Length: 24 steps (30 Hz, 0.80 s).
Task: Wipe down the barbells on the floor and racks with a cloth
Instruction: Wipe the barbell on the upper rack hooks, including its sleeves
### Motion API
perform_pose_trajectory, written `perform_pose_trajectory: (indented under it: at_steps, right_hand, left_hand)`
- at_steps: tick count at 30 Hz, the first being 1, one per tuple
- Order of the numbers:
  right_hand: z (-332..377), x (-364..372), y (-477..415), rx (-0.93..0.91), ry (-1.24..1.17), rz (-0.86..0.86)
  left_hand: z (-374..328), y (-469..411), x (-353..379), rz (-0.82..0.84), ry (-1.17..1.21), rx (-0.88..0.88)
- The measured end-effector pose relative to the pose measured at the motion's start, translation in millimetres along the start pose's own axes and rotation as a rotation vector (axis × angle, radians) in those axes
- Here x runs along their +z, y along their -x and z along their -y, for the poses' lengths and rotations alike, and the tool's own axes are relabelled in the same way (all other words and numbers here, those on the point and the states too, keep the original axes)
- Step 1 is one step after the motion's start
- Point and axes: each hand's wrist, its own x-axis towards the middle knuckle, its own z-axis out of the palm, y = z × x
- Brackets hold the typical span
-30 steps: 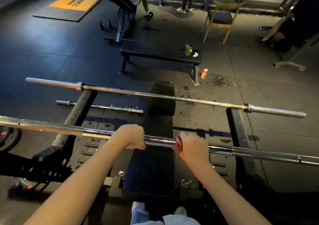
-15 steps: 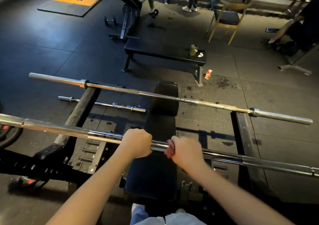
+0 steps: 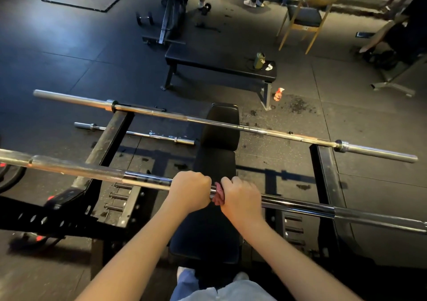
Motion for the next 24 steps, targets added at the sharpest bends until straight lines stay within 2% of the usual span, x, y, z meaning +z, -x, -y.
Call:
perform_pose_trajectory:
  at_steps: [1, 2, 5, 10, 13, 15, 16, 18, 20, 22, 24]
  right_hand:
    - [2, 5, 4, -0.015, 0.024, -0.12]
    - [3, 9, 5, -0.017, 0.028, -0.167]
    - [0, 7, 1, -0.029, 0.047, -0.16]
    - [3, 11, 5, -0.011, 0.048, -0.237]
    - [2, 13, 5, -0.017, 0.059, -0.267]
    - [0, 15, 4, -0.02, 0.053, -0.225]
    - [0, 12, 4, -0.022, 0.04, -0.182]
    - [-1, 1, -5, -0.004, 0.0, 0.019]
    - [-3, -14, -21, 0.034, -0.09, 0.404]
    - [-5, -24, -46, 0.108, -0.237, 0.779]
    - [-3, -30, -67, 0.15, -0.371, 1.046]
  left_hand:
    - [0, 0, 2, -0.011, -0.005, -0.007]
    - [0, 0, 2, -0.01, -0.006, -0.009]
    - [5, -1, -4, 0.035, 0.033, 0.031]
    - [24, -3, -10, 0.23, 0.239, 0.105]
    - [63, -3, -14, 0.423, 0.07, 0.013]
    - [80, 1, -15, 0.545, 0.112, -0.067]
    - [83, 4, -12, 0.532, 0.162, -0.076]
    - [81, 10, -8, 0.359, 0.122, -0.041]
    - [79, 17, -3, 0.209, 0.051, -0.012]
    - [80, 20, 0, 0.141, 0.031, -0.001]
    - [81, 20, 2, 0.118, 0.015, 0.013]
